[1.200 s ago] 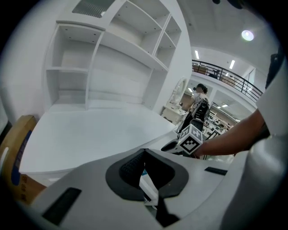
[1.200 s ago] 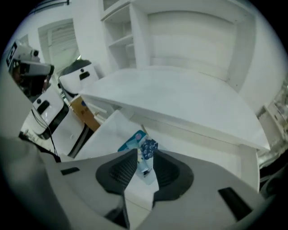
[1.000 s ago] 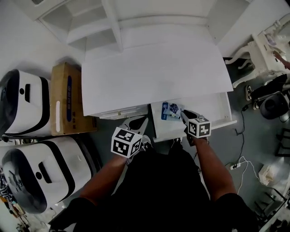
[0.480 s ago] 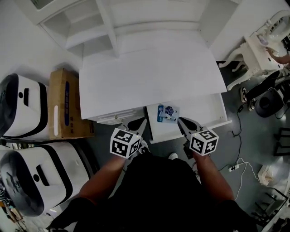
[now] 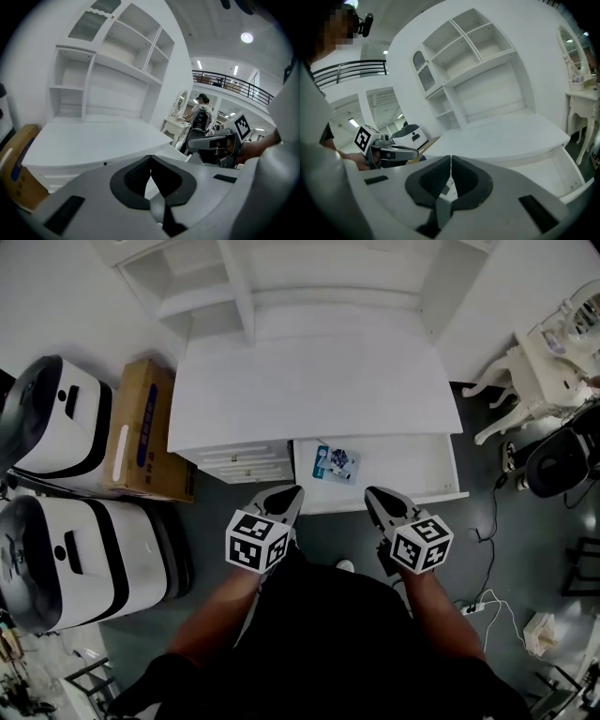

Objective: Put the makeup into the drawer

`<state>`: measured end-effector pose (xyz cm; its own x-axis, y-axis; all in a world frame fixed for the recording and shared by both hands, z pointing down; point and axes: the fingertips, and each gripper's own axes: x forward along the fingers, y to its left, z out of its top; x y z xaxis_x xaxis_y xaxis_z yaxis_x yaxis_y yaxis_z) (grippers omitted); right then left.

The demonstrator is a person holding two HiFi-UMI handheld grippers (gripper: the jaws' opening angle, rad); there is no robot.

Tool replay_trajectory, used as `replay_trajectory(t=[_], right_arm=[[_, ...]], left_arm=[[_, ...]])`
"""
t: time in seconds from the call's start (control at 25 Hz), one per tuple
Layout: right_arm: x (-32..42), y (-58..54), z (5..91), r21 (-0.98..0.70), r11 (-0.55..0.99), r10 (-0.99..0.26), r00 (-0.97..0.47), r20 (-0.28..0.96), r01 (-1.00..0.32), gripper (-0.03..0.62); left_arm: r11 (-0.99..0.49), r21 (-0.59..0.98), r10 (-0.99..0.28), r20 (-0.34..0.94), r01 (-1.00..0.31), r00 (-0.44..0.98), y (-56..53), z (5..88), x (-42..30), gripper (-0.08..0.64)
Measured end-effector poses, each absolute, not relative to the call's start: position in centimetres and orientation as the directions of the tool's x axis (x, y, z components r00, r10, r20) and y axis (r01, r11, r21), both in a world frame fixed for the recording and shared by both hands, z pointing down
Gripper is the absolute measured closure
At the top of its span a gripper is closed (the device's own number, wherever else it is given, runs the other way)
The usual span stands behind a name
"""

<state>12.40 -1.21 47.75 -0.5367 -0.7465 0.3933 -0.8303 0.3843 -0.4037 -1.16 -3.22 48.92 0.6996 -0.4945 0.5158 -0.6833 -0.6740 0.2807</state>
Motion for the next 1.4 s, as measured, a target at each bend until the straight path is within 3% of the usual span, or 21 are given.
replay_trajectory(t=[0.44,0.72,1.4], right_arm=[[14.6,7.9,49.2,-0.435,0.472,-0.668,-0.633,0.391,-0.767,0.565],[16.5,11.1,50.7,-0.458,0.433,-0.673,-0.616,0.410,-0.777,0.566],[9.6,11.2,49.5,-0.452,0.332,-0.739,-0.526,0.421,-0.828,0.566]], left_arm=[[-0.604,0.280,-0.579,0.490,-0.747,0.652,6.1,48.0,1.5,0.549],[-0.579,0.272,-0.619,0.468,-0.769,0.631,8.7,47.0,1.1,0.549],[-0.683,0.283,-0.488,0.510,-0.674,0.708,8.9,46.7,-3.1,0.549]])
